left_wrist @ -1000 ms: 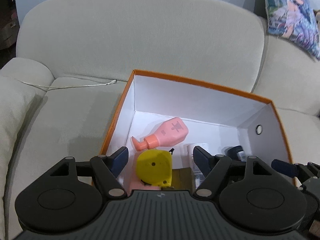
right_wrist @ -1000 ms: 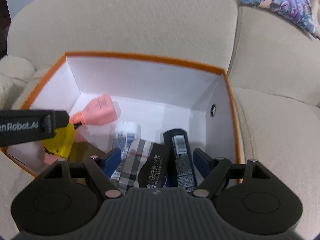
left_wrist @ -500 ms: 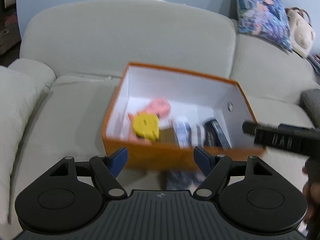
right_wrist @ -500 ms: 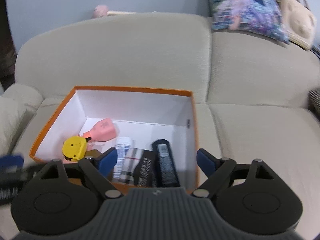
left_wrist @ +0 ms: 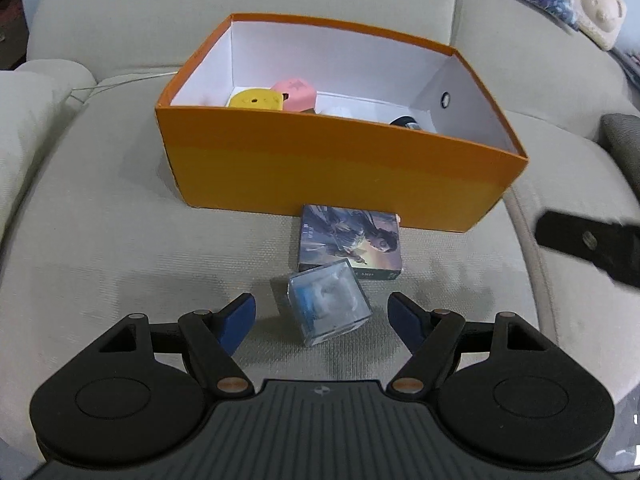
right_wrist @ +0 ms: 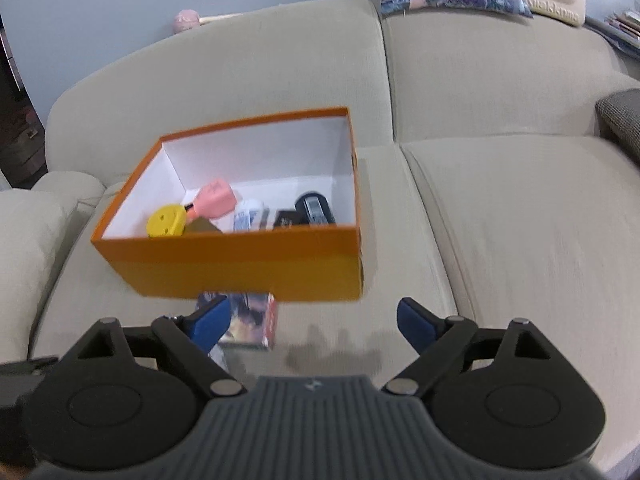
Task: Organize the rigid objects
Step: 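Withdraw both grippers from the shoebox toward the card and cube boxes, then move the left gripper over the clear cube box while the right gripper approaches the illustrated card box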
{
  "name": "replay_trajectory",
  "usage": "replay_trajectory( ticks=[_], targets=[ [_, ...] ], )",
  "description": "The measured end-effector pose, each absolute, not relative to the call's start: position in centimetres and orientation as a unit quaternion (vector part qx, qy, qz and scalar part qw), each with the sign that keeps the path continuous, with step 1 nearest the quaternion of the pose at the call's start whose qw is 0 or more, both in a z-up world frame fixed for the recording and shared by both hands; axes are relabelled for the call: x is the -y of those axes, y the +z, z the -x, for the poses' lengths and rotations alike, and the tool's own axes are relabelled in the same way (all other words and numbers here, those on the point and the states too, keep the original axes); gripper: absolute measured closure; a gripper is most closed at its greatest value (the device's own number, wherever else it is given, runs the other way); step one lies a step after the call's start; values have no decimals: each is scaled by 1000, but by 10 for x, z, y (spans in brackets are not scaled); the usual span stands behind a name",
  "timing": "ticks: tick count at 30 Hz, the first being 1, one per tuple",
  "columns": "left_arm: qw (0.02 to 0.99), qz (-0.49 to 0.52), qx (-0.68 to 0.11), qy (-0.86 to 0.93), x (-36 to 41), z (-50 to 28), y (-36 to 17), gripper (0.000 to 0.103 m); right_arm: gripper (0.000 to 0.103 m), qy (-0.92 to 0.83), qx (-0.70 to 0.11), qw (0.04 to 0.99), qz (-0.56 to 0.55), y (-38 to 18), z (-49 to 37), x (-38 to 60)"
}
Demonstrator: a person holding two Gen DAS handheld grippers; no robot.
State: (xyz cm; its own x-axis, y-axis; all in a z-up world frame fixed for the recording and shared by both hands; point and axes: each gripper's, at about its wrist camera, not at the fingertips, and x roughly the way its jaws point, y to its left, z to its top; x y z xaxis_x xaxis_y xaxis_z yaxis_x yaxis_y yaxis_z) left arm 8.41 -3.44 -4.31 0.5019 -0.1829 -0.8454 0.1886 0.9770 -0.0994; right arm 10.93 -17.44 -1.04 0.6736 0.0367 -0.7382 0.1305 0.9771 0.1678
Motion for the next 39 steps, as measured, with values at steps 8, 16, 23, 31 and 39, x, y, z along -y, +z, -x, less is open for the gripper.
replay_trajectory(
  ticks=[8,16,23,31,39],
  targets=[
    [856,1,-510,-82,47,-100,-77,15,12,-49,-412,903,-112,-20,-105,194],
    [852,-3,-518,-77,38,-106,-92,13,11,-44,-423,898,-110,-25,-113,193],
    [854,-14,-519,-49,14,-104,-94,12,10,-34,-431,896,-103,-28,-119,181],
    [855,10,-518,-1,-31,-110,-92,13,9,-19,-463,881,-97,-42,-137,163],
    [856,39,-516,12,-59,-108,-81,13,9,-9,-505,856,-109,-65,-169,124]
  ],
)
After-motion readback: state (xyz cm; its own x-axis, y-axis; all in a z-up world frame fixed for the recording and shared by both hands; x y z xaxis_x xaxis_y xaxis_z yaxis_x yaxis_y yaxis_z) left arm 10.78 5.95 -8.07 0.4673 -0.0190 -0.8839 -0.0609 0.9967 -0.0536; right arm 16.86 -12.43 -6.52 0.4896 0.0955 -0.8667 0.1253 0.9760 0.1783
